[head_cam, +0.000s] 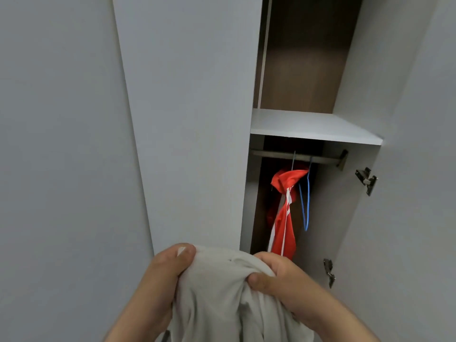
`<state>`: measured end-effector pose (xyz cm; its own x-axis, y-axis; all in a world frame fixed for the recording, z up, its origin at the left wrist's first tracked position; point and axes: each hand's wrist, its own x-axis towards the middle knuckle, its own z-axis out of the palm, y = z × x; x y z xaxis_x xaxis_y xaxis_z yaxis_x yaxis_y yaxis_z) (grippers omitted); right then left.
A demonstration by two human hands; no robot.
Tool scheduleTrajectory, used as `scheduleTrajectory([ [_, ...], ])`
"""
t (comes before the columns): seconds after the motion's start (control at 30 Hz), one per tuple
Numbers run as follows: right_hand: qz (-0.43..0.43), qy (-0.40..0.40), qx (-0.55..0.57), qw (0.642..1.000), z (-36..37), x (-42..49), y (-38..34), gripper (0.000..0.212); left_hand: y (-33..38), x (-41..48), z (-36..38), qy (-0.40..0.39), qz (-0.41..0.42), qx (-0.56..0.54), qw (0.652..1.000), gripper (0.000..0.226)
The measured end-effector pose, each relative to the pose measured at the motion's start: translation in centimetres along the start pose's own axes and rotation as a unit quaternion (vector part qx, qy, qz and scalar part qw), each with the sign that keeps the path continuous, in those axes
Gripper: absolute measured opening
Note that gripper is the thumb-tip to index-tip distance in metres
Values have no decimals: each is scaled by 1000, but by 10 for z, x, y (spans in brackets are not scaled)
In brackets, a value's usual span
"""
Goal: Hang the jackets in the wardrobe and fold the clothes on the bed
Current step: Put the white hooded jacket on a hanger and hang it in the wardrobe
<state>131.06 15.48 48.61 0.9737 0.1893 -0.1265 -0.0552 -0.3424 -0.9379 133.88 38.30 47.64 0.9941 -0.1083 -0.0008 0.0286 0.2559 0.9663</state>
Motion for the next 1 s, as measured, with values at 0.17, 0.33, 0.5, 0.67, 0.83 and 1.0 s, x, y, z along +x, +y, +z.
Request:
scheduleTrajectory([
  [0.17,-3,92,45,995,5,24,11,49,-5,47,-7,-62,-38,-2,997,16],
  [0.33,-7,144,130,981,-10,40,20,70,-12,89,3,-100,-40,31,994,24],
  [0.5,16,166,159,973,-38,60,36,40,-20,127,30,-128,-47,33,990,27],
  [0.67,-3,174,150,973,-85,88,47,54,-20,168,70,-144,-47,33,988,23],
  [0.83,-12,171,150,974,-134,116,52,48,-25,207,109,-160,-34,57,985,48],
  [1.0,-1,187,130,974,-169,135,59,26,-33,238,140,-158,-36,49,986,37],
])
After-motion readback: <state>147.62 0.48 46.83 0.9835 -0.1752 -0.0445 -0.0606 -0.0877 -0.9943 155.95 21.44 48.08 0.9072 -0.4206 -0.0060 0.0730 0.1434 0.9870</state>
